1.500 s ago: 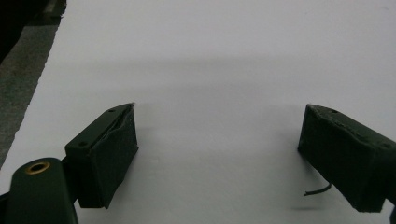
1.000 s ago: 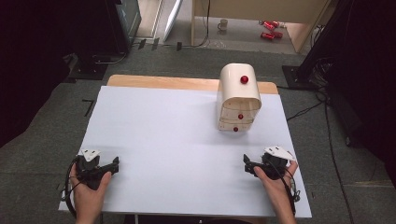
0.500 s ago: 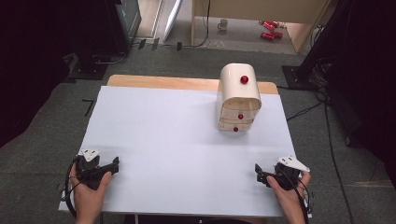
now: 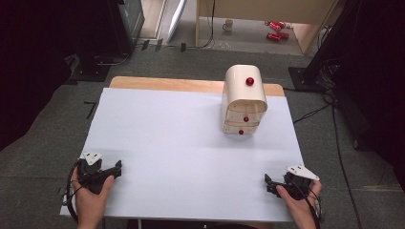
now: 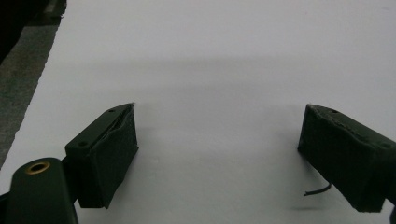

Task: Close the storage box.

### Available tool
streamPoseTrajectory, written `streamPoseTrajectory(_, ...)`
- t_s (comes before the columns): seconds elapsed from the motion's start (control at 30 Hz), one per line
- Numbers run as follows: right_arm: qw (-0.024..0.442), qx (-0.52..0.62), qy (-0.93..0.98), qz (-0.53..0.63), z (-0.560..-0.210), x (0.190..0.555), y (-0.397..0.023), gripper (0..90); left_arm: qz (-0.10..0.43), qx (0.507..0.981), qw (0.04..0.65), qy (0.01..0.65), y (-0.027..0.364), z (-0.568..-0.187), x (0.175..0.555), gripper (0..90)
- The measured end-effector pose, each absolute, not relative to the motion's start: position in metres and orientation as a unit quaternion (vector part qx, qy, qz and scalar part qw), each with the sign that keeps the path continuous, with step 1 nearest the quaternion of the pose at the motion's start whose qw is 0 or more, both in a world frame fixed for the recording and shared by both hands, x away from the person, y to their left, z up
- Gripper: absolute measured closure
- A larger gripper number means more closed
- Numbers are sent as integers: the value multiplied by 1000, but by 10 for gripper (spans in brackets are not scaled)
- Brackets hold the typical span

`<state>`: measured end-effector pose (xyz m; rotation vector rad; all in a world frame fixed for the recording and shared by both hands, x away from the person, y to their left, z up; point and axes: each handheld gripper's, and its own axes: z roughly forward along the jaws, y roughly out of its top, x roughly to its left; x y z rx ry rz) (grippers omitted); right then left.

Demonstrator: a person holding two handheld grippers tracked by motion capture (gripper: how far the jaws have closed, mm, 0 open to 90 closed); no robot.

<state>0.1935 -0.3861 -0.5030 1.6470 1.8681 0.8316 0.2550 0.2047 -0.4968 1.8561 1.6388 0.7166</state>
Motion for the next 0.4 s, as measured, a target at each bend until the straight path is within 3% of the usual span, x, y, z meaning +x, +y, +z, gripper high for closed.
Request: streamPoseTrajectory(0.4,249,598,701,298,-505,195,-384,0,267,692,278,611,205,-497,255,119)
